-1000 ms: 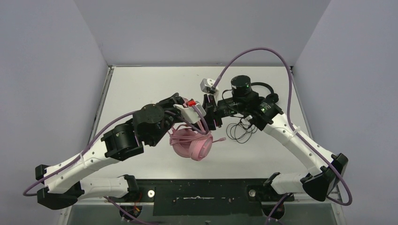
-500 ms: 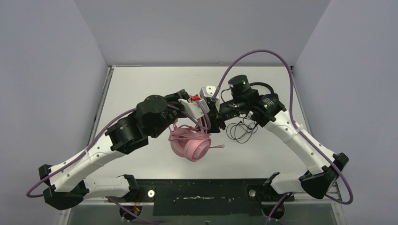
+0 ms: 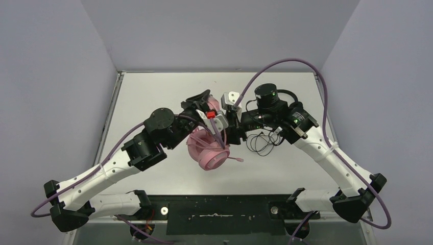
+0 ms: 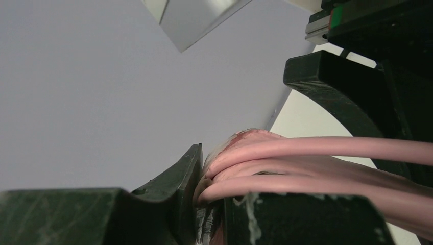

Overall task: Wrap the headphones
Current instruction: Wrap the headphones cable around the headphones.

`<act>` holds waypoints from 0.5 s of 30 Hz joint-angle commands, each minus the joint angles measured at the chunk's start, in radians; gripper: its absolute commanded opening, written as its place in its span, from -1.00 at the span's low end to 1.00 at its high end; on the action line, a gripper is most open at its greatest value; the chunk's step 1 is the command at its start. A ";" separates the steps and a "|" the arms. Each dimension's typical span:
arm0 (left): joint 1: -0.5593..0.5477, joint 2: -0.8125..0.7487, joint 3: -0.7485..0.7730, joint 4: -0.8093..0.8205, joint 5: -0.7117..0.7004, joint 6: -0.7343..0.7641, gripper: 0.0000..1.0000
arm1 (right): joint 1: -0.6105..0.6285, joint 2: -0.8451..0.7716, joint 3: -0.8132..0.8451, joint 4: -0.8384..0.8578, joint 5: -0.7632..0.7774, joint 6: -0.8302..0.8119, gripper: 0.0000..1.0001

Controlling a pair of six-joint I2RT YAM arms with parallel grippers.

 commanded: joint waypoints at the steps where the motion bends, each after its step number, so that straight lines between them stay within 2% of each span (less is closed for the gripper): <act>1: 0.032 -0.030 0.032 0.535 -0.032 0.025 -1.00 | 0.034 -0.037 0.019 -0.054 0.036 -0.026 -0.33; 7: 0.038 -0.019 -0.016 0.681 0.031 0.084 -1.00 | 0.013 -0.045 0.073 -0.077 0.116 -0.045 -0.16; 10: 0.039 -0.016 -0.024 0.696 0.049 0.090 -1.00 | -0.010 -0.059 0.089 -0.070 0.123 -0.020 -0.15; 15: 0.039 -0.043 -0.062 0.696 0.083 0.088 -1.00 | -0.077 -0.085 0.082 -0.069 0.249 0.064 -0.04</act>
